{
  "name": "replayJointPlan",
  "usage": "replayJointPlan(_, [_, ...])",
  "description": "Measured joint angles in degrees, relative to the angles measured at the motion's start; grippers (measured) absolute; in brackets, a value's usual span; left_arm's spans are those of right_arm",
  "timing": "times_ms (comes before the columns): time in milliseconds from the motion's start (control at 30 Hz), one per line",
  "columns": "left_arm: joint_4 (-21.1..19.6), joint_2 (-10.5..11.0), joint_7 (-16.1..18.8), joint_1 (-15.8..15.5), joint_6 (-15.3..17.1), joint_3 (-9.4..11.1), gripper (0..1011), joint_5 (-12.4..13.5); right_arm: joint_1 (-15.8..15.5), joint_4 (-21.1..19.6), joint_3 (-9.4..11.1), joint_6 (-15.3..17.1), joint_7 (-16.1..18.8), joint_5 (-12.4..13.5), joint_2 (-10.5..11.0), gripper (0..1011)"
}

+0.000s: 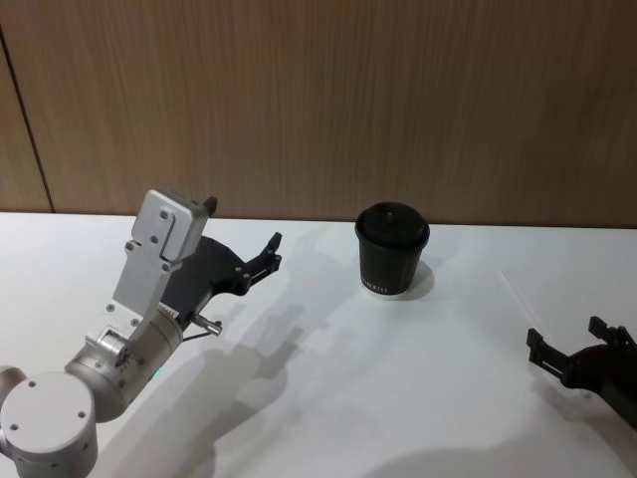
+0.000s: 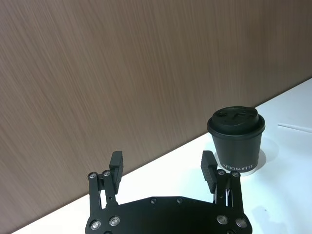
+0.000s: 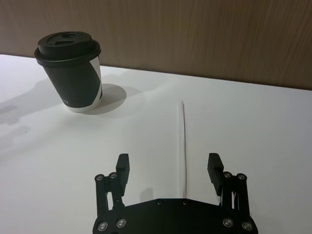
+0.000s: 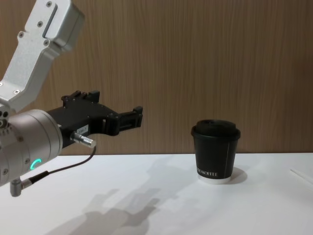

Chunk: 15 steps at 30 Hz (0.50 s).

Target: Pick up the straw with one hand, pass it to the other hand, and insert it into the cup.

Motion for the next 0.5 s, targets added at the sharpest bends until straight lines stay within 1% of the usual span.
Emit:
replayJointPlan(267, [0.0,0.0,0.0,0.0,0.0,0.0,1003,0.0,0.6,0.7,0.3,1.3,-0.1,0.0,-0.3,1001])
replayJointPlan(500, [0.0,0.0,0.0,0.0,0.0,0.0,1003,0.0,1.3,2.1,0.2,1.3,0.0,-1.0,-0.1,1001])
